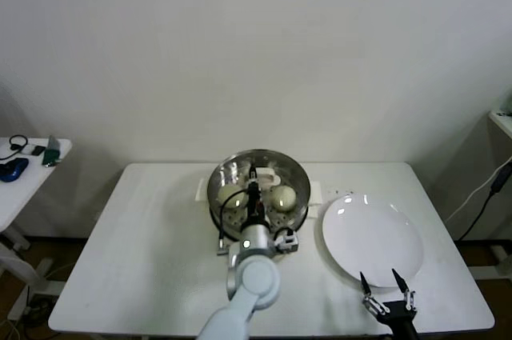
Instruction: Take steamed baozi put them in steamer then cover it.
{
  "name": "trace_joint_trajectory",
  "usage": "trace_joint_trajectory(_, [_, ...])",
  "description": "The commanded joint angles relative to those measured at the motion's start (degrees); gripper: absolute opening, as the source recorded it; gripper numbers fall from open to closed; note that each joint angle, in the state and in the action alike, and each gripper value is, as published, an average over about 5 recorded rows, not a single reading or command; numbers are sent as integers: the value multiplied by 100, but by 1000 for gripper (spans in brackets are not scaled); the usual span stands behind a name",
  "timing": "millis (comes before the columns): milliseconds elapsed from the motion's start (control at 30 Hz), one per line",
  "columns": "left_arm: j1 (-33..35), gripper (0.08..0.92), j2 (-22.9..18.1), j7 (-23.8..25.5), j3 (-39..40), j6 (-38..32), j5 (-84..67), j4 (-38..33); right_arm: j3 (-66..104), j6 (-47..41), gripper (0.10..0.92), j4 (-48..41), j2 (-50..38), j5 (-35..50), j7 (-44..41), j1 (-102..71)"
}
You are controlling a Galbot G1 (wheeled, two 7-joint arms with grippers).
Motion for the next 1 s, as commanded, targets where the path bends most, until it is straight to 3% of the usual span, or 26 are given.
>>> trace_joint_trajectory(33, [54, 142, 65, 164, 48, -16, -80, -132, 2, -36, 823, 23, 34, -4, 68, 18])
trace_joint_trajectory(167, [24, 195, 239, 390, 149, 21, -346, -434, 5, -50, 823, 37, 33, 4, 97, 14])
trace_joint_trajectory(533, [63, 523, 1166, 389, 284, 239, -2030, -1770, 22, -130, 823, 25, 24, -17, 123, 55])
trace_joint_trajectory(733, [348, 697, 1804, -599, -9, -392, -4343, -2378, 36, -219, 823, 75, 48, -39, 224, 109])
trace_joint_trajectory(867, [975, 793, 1927, -1301, -809, -1312, -5595, -2606, 45, -190, 823, 102, 98, -32, 211, 147])
trace_joint_trajectory(1000, [1720, 820, 1923, -1611, -1716, -2135, -6588, -2829, 44, -168, 823, 121, 157, -119, 211, 147])
